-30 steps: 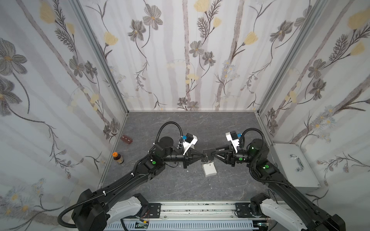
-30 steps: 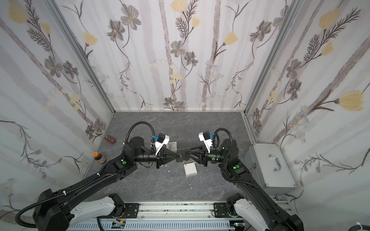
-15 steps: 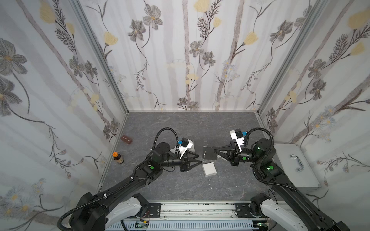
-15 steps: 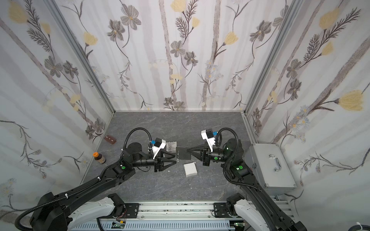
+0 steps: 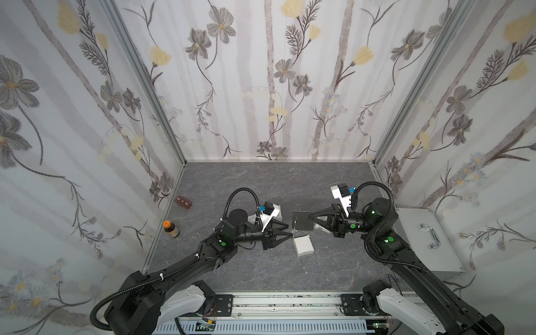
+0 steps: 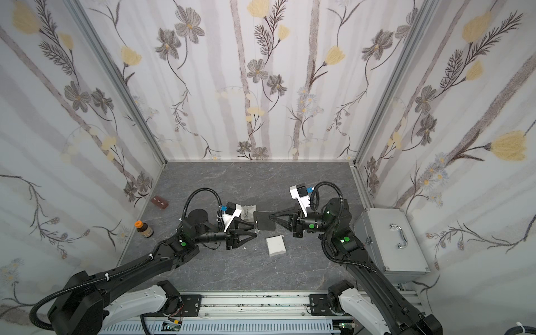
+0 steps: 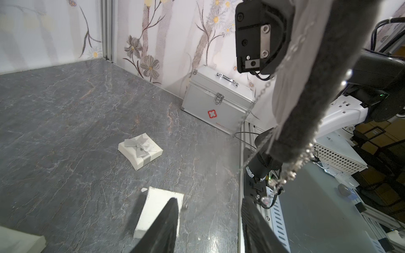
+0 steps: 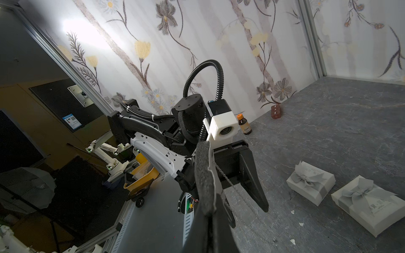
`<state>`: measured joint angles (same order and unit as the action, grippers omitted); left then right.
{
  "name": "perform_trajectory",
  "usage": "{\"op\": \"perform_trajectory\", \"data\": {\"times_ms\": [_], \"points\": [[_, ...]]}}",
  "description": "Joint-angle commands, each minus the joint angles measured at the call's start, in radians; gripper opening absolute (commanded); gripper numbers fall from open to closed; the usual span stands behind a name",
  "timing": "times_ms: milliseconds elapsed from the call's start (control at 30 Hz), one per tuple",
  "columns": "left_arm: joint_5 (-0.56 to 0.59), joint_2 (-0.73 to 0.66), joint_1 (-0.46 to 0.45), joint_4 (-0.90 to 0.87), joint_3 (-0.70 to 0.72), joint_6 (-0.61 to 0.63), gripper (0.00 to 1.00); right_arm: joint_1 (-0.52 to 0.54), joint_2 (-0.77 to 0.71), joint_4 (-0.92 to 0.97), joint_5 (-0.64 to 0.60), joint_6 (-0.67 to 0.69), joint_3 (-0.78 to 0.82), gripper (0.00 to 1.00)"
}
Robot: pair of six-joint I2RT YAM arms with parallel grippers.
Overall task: Take the necklace out of the lift-off lid jewelry box
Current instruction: Pick up the necklace from the inner lining.
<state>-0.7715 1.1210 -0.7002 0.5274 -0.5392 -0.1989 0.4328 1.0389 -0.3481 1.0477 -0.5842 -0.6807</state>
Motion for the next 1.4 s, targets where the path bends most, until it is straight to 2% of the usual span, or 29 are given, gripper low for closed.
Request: {"op": "perform_trajectory", "data": {"times_ms": [0, 200, 367, 667, 800, 967, 1133, 1367], "points": [[-0.057, 0.023, 0.001, 0.131, -0.007, -0.031, 0.49, 0.003, 0.008, -0.088, 0.031, -0.045, -0.007, 0.02], [-0.056, 0.048, 0.001, 0.163, -0.007, -0.035, 0.49, 0.003, 0.008, -0.124, 0.044, -0.071, -0.005, 0.02], [-0.092, 0.068, 0.001, 0.236, -0.01, -0.076, 0.44, 0.006, 0.014, -0.159, 0.047, -0.092, 0.003, 0.02], [-0.141, 0.135, -0.001, 0.398, -0.013, -0.174, 0.46, 0.005, 0.024, -0.181, 0.051, -0.099, 0.013, 0.01], [-0.135, 0.126, -0.001, 0.385, -0.012, -0.167, 0.36, 0.006, 0.024, -0.195, 0.052, -0.105, 0.018, 0.01], [-0.109, 0.11, 0.0, 0.349, -0.012, -0.146, 0.11, 0.006, 0.02, -0.203, 0.048, -0.108, 0.025, 0.01], [-0.039, 0.076, 0.001, 0.254, -0.013, -0.095, 0.0, -0.006, -0.006, -0.158, 0.005, -0.07, 0.038, 0.0], [0.253, -0.029, 0.015, -0.082, -0.071, 0.058, 0.0, -0.068, -0.026, 0.074, -0.17, 0.056, 0.042, 0.0]]}}
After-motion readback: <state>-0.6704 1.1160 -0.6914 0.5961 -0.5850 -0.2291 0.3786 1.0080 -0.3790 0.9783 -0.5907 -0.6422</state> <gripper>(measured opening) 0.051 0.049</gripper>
